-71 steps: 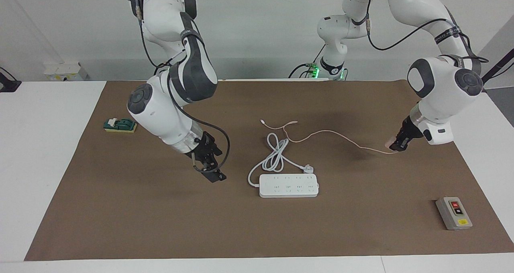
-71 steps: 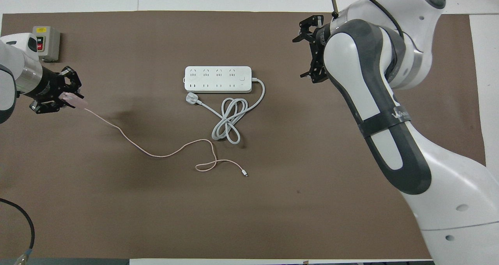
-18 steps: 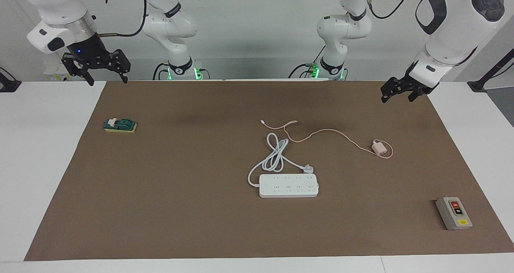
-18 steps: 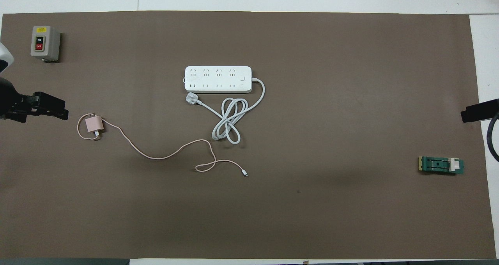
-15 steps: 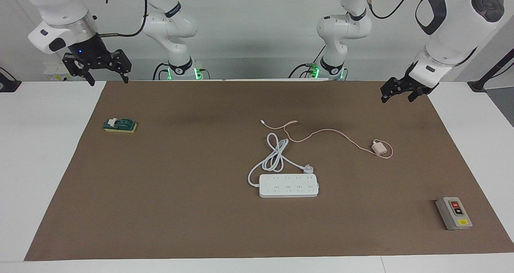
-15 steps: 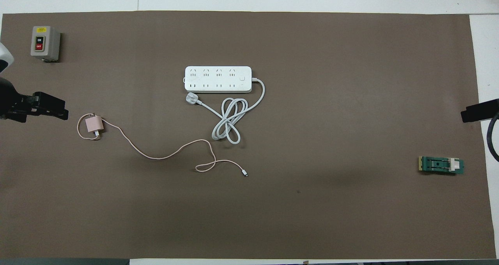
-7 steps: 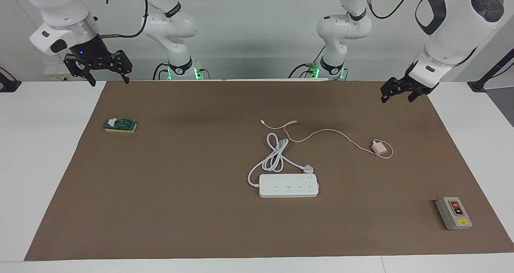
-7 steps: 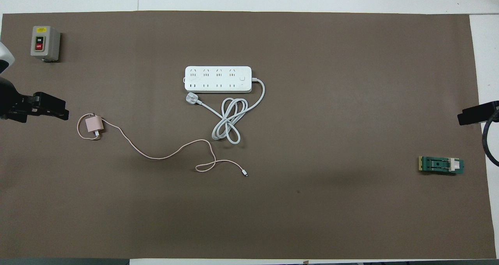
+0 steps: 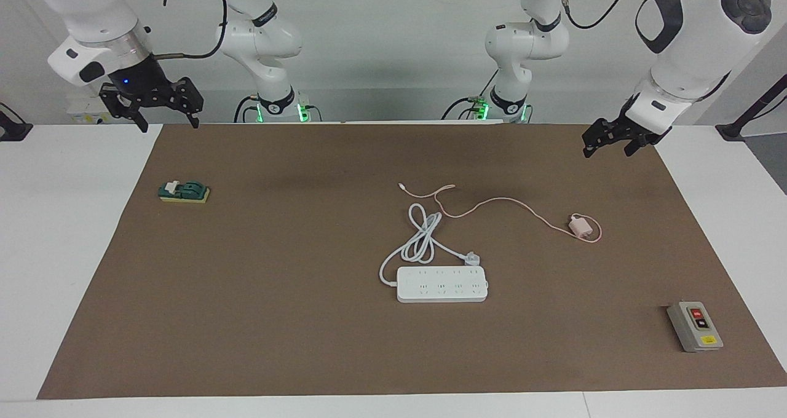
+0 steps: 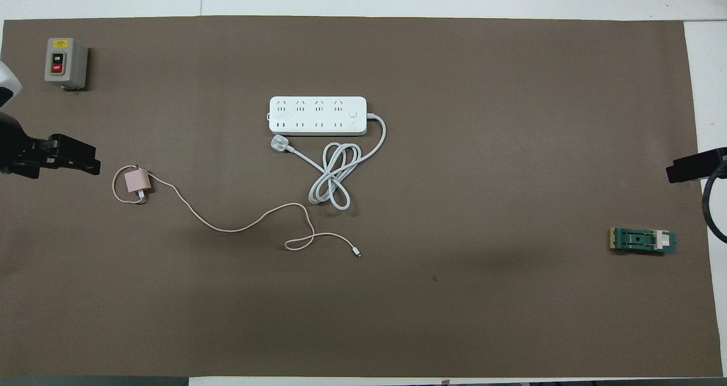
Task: Unplug charger and place it aside
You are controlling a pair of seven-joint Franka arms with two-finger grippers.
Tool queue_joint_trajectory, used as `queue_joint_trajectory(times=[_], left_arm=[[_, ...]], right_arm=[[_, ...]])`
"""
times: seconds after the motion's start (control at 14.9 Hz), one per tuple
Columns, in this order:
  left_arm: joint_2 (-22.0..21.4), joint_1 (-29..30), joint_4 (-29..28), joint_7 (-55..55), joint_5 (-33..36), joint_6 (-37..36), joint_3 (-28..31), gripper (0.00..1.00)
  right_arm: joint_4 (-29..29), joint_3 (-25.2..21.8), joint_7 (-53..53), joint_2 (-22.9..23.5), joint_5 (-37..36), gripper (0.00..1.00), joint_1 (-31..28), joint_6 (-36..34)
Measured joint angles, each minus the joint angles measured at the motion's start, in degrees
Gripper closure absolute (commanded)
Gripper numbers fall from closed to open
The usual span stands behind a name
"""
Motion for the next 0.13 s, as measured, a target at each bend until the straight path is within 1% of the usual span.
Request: queue_joint_trajectory(times=[0.13], left_arm=[[0.00,0.00,0.00,0.00,0.00,0.00,0.00,0.00]], right_arm=[[-0.02,0.00,0.00,-0.01,0.00,0.00,0.00,0.00]])
